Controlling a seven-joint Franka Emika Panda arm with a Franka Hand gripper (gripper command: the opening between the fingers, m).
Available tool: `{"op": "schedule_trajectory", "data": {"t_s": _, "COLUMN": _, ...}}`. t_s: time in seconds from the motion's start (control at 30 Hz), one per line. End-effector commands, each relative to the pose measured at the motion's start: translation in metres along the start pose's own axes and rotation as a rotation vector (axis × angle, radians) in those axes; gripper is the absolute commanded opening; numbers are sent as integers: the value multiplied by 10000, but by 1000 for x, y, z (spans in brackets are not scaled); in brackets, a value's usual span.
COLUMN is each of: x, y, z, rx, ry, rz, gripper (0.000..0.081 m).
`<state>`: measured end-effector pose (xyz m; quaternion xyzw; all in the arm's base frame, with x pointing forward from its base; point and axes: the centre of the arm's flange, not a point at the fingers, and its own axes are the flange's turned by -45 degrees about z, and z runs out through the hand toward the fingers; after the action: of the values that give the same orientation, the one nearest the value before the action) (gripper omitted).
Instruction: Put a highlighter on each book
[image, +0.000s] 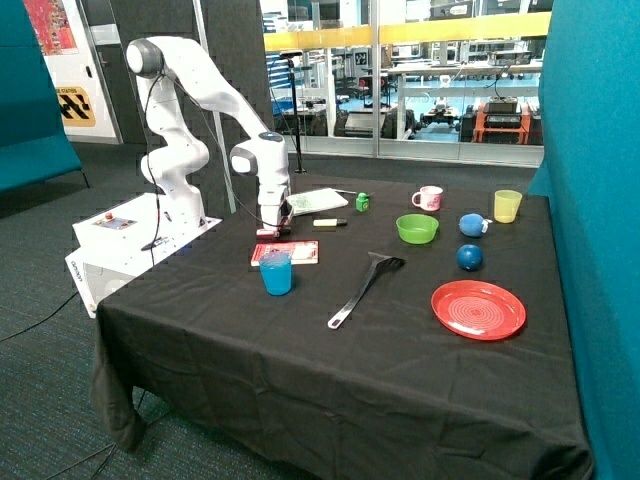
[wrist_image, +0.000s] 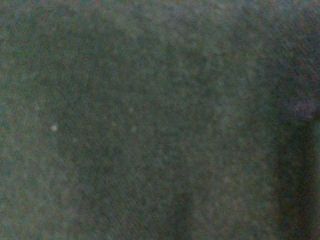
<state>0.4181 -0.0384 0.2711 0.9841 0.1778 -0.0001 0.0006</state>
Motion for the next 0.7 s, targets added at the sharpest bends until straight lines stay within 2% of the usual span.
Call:
{"op": "schedule_trajectory", "data": {"t_s": 0.0, "x": 4, "y": -4, "z": 2, "rx": 11, "ry": 4, "rz": 15, "gripper": 265}}
{"op": "schedule_trajectory", "data": {"t_s": 0.03, "x": 4, "y": -4, "z": 2, "rx": 11, "ry": 4, "rz": 36, "gripper": 132}}
{"op": "schedule_trajectory", "data": {"t_s": 0.07, "x": 4, "y": -4, "z": 3, "rx": 11, "ry": 4, "rz": 61, "gripper": 66}}
{"op": "schedule_trajectory", "data": {"t_s": 0.13, "x": 3, "y": -5, "z": 3, "rx": 11, "ry": 4, "rz": 84, "gripper": 17}}
{"op": "schedule_trajectory", "data": {"t_s": 0.67, "x": 0, "y": 1, "z": 6, "rx": 11, "ry": 4, "rz": 130, "gripper": 0}}
